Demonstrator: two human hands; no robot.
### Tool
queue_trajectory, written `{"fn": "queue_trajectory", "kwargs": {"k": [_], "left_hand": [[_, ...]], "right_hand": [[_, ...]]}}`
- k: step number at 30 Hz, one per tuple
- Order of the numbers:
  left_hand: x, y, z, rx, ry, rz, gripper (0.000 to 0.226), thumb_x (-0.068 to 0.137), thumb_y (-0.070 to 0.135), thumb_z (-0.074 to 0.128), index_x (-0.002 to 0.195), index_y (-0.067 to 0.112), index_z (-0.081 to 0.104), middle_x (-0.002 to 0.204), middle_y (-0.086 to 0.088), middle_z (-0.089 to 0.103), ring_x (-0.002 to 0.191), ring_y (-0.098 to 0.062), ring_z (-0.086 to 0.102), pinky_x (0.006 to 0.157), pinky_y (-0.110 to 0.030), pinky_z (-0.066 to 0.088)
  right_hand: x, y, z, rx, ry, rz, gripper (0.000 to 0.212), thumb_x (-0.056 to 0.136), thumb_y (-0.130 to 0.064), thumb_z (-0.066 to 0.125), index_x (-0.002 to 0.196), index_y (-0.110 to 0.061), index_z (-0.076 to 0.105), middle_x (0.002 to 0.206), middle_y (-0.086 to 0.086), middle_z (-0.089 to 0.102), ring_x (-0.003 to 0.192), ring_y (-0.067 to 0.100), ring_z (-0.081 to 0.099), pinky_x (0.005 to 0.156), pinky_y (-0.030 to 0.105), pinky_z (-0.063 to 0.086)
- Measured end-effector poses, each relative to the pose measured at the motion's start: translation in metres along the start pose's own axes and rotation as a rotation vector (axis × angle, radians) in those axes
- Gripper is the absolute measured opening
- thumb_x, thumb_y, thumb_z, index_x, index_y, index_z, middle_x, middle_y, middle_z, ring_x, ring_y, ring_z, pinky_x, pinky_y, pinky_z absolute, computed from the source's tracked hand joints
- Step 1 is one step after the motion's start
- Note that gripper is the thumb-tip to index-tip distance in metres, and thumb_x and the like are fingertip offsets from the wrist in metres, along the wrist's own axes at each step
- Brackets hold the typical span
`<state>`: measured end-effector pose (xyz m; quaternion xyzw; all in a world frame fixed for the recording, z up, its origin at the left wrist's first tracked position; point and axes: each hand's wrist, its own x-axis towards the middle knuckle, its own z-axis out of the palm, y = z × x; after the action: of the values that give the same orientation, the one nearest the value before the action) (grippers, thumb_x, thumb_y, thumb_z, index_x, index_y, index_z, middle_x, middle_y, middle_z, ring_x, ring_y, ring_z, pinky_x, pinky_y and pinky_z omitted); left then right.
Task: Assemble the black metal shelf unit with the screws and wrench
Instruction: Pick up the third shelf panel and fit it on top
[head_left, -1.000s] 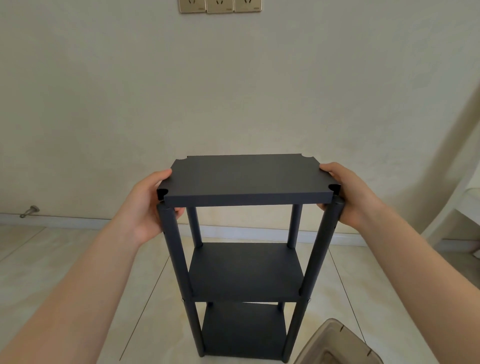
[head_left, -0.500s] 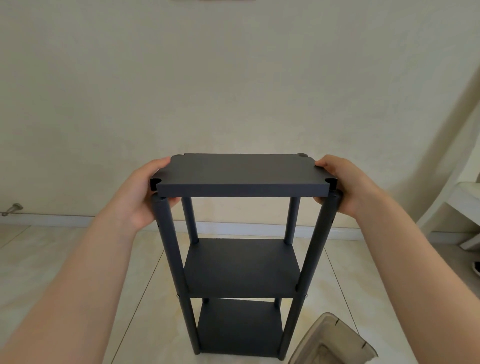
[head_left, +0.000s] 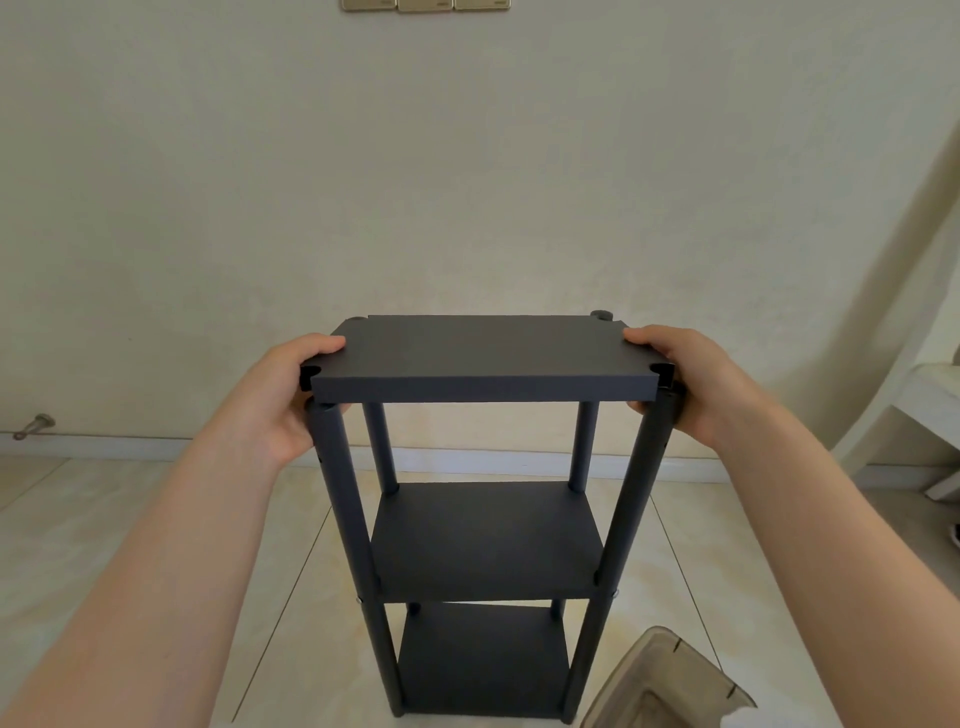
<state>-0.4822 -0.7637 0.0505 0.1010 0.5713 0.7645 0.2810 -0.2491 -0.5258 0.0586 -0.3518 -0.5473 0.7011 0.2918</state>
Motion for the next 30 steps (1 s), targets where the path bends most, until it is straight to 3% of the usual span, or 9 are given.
{"fn": "queue_trajectory", "kwargs": {"k": [5,10,14,19,22,30], "left_hand": [[-0.002,0.001,-0.002,0.028,-0.010,0.046,0.009,0.092,0.019,0.067,0.085,0.014,0.065,0.058,0.005,0.067,0.049,-0.008,0.065,0.048,-0.021,0.055],[-0.009,-0.001,-0.006,0.057,-0.166,0.047,0.024,0.089,0.038,0.073,0.088,0.016,0.080,0.075,-0.002,0.073,0.065,-0.018,0.072,0.060,-0.031,0.059],[-0.013,-0.007,-0.008,0.086,-0.170,0.050,0.027,0.089,0.034,0.073,0.099,0.008,0.071,0.069,-0.004,0.067,0.052,-0.018,0.062,0.060,-0.030,0.059],[-0.013,-0.013,-0.005,0.075,-0.100,0.040,0.022,0.089,0.033,0.074,0.092,0.012,0.067,0.063,-0.001,0.060,0.046,-0.015,0.053,0.057,-0.027,0.058],[-0.013,-0.015,-0.003,0.051,-0.083,0.028,0.020,0.090,0.033,0.072,0.088,0.014,0.065,0.058,0.001,0.053,0.042,-0.012,0.046,0.053,-0.025,0.056],[-0.014,-0.014,-0.008,0.040,-0.158,0.062,0.019,0.090,0.029,0.071,0.094,0.011,0.067,0.063,0.000,0.055,0.045,-0.013,0.046,0.060,-0.026,0.058]], "right_hand": [[0.001,0.002,-0.002,0.001,-0.026,-0.005,0.012,0.090,-0.023,0.066,0.094,-0.012,0.063,0.054,-0.003,0.059,0.042,0.011,0.054,0.041,0.021,0.044],[0.001,0.004,0.000,0.039,-0.038,-0.030,0.013,0.092,-0.024,0.065,0.093,-0.012,0.063,0.057,-0.002,0.058,0.044,0.010,0.054,0.042,0.021,0.045],[-0.001,0.007,-0.001,0.044,-0.072,-0.050,0.015,0.092,-0.027,0.063,0.095,-0.012,0.063,0.061,-0.001,0.061,0.049,0.012,0.058,0.047,0.024,0.050],[-0.007,0.009,-0.009,0.015,-0.171,-0.039,0.018,0.091,-0.028,0.063,0.100,-0.012,0.060,0.067,0.003,0.066,0.055,0.021,0.062,0.056,0.030,0.054],[-0.007,0.010,-0.011,0.034,-0.175,-0.043,0.017,0.094,-0.029,0.060,0.097,-0.013,0.059,0.062,0.001,0.066,0.053,0.021,0.061,0.053,0.029,0.054],[-0.005,0.012,-0.020,-0.005,-0.265,-0.128,0.020,0.086,-0.026,0.064,0.097,-0.010,0.069,0.074,0.004,0.062,0.060,0.018,0.058,0.056,0.029,0.052]]}}
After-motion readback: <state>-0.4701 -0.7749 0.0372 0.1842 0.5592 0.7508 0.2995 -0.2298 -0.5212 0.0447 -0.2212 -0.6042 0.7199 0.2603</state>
